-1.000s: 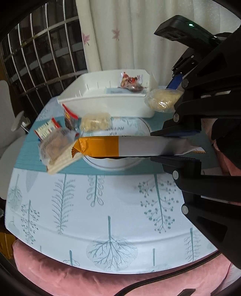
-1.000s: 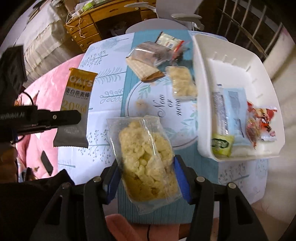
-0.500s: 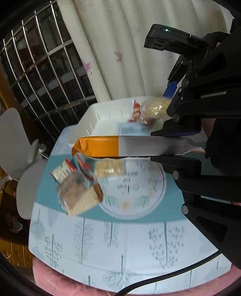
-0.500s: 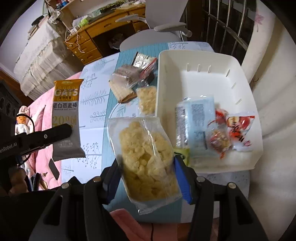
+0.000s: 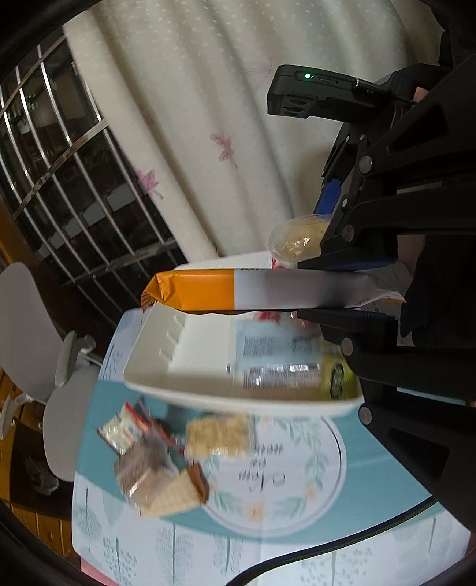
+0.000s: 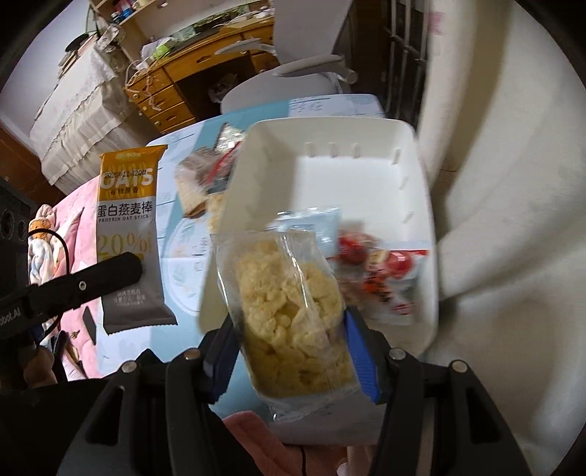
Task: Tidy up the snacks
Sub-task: 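Open the left tool over the tray while the right tool releases the puffed-snack bag into it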
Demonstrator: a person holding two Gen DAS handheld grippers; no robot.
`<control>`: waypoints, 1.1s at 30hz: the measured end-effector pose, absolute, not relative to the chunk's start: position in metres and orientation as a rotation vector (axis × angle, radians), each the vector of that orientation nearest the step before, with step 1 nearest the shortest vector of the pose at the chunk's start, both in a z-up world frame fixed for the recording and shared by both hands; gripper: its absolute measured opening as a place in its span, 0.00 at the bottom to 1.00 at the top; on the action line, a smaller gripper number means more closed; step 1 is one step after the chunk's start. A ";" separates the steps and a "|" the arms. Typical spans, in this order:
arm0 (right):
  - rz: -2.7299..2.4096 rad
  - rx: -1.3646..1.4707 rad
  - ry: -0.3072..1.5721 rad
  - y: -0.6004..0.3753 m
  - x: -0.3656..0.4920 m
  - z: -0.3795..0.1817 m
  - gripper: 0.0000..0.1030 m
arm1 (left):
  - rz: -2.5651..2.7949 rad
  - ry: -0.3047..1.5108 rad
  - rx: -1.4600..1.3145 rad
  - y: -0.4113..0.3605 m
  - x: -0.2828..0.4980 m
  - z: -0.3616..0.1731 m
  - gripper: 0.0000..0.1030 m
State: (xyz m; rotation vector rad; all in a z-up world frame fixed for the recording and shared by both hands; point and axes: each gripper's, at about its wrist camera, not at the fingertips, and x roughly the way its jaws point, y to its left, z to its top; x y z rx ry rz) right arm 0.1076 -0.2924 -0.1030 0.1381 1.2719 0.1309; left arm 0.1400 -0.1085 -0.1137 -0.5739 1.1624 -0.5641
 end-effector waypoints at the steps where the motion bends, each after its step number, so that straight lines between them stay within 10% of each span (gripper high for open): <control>1: 0.124 0.143 1.269 -0.299 0.108 -0.104 0.54 | -0.570 1.157 -0.571 -0.118 0.141 -0.114 0.15; 11: 0.060 0.245 1.277 -0.346 0.114 -0.114 0.61 | -0.475 1.195 -0.513 -0.143 0.145 -0.119 0.60; 33: 0.116 0.250 1.420 -0.286 0.108 -0.144 0.61 | -0.226 1.340 -0.374 -0.082 0.141 -0.154 0.79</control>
